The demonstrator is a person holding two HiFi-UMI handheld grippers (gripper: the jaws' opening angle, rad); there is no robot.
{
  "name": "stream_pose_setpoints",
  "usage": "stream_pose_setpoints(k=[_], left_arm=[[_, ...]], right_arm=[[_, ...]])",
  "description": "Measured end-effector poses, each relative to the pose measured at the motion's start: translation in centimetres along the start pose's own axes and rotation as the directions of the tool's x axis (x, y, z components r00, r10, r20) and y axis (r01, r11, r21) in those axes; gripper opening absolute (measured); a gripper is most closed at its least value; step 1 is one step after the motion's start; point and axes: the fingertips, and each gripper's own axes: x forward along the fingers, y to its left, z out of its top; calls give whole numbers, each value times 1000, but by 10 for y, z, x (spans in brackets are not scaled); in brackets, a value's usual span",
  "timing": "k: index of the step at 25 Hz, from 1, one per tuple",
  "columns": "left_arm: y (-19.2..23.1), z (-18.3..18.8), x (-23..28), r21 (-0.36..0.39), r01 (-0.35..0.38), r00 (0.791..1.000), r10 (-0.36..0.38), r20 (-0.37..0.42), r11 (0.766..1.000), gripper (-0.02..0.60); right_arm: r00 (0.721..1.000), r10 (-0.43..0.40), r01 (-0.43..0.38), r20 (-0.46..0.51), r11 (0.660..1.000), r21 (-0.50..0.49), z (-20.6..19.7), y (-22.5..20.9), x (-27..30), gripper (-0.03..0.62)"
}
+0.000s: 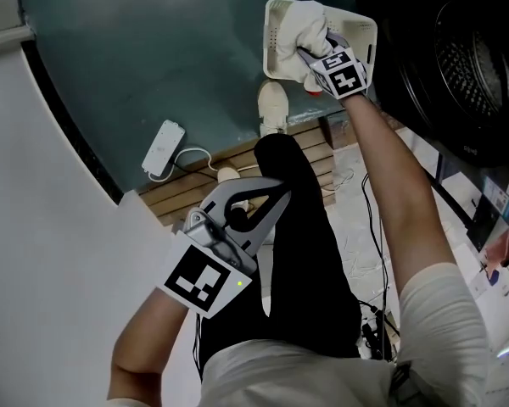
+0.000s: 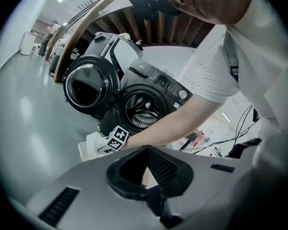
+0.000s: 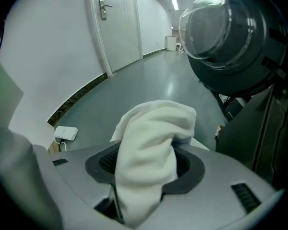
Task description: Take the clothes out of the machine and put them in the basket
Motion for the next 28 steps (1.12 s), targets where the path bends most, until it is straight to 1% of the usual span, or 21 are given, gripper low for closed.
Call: stream_pose_setpoints(k=[3,6,11,16,19,22,26,28], left_arm=[[11,-4,5,-9,-5,1000,5,-22,1000,-3],[21,-3,11,-10,-5,999,4,-36,1000,-3],[34,2,23,-21,-1,999,0,-32,1000,-3],[39,-1,34,-59,10,999,-12,-32,998,-3],[40,-4,39,-63,14,999,-17,-39,998,-3],[40,0,39,-57,14,999,-17,-41,998,-3],[38,13,38,-29,15,1000,-16,-21,999,-3],[33,20,36,-13,19,1000,-19,-15,1000,-3]], right_arm=[[999,12,-12,-37,1000,0,-11,-4,19,216],[998,22,-20,-60,999,26,-20,-12,34,225],[993,53,-50,-109,998,32,-31,-16,57,245],[986,91,-80,-142,994,79,-43,-17,76,310],[986,82,-69,-143,993,95,-43,-21,77,319],[986,90,-76,-140,992,102,-43,-21,71,319],[986,89,-76,-141,993,94,-39,-24,54,319],[988,87,-73,-129,992,104,-36,-22,42,319]])
